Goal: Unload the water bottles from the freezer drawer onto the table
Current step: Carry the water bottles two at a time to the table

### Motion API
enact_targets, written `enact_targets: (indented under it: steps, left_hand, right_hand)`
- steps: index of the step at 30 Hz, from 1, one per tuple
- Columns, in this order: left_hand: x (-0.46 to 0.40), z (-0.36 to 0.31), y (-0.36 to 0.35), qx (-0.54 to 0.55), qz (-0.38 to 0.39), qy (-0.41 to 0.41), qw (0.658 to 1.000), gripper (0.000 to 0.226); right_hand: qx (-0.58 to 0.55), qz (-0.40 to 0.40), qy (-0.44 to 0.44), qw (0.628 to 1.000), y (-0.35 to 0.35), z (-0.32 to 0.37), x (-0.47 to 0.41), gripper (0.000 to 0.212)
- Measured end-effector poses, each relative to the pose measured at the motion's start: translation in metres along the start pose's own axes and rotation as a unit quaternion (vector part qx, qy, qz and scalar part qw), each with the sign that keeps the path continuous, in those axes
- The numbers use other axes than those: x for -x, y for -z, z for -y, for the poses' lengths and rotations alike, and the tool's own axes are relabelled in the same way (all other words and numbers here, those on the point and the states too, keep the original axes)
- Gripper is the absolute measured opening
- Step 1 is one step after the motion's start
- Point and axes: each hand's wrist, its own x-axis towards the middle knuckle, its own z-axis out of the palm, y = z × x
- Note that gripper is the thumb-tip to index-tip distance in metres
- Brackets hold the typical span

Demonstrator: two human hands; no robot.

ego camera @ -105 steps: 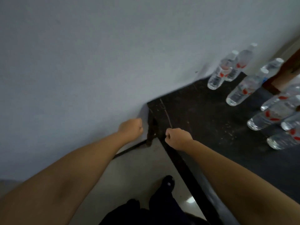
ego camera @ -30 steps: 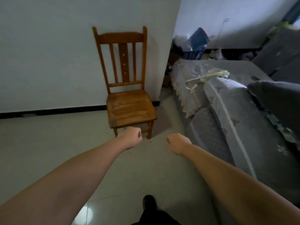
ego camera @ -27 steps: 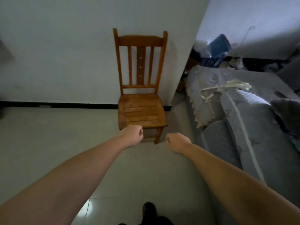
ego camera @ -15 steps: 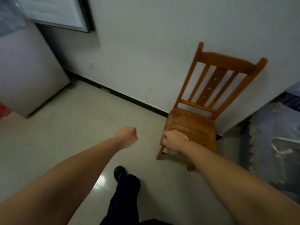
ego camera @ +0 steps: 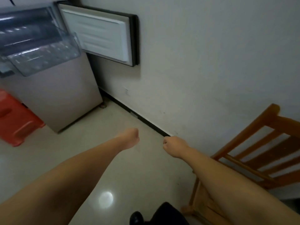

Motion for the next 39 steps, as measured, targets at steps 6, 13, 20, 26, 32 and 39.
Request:
enact_targets:
  steps: [6, 13, 20, 26, 32, 39]
  left_hand:
    - [-0.060, 0.043, 0.038, 0.027, -0.013, 0.044, 0.999, 0.024]
    - [-0.166, 0.084, 0.109, 0.061, -0.063, 0.122, 0.989, 0.013]
    - [-0.233, 0.107, 0.165, 0.130, -0.107, 0.187, 0.968, 0.015]
    - [-0.254, 0.174, 0.195, 0.158, -0.135, 0.252, 0.945, 0.024]
    - [-0.286, 0.266, 0.241, 0.168, -0.153, 0.272, 0.935, 0.023]
    - [-0.327, 0.355, 0.343, 0.154, -0.185, 0.228, 0.943, 0.023]
  right_hand:
    - [0.034, 0.024, 0.062, 0.997, 0.037, 0.030, -0.108, 0.033]
    - [0.065, 0.015, 0.152, 0.986, 0.113, 0.071, -0.247, 0.032]
    - [0.086, 0.049, 0.210, 0.973, 0.168, 0.117, -0.356, 0.029]
    - [0.121, 0.095, 0.269, 0.951, 0.171, 0.195, -0.422, 0.029]
    - [0.090, 0.069, 0.301, 0.947, 0.186, 0.291, -0.492, 0.030]
    - [0.027, 0.030, 0.293, 0.955, 0.224, 0.403, -0.562, 0.020]
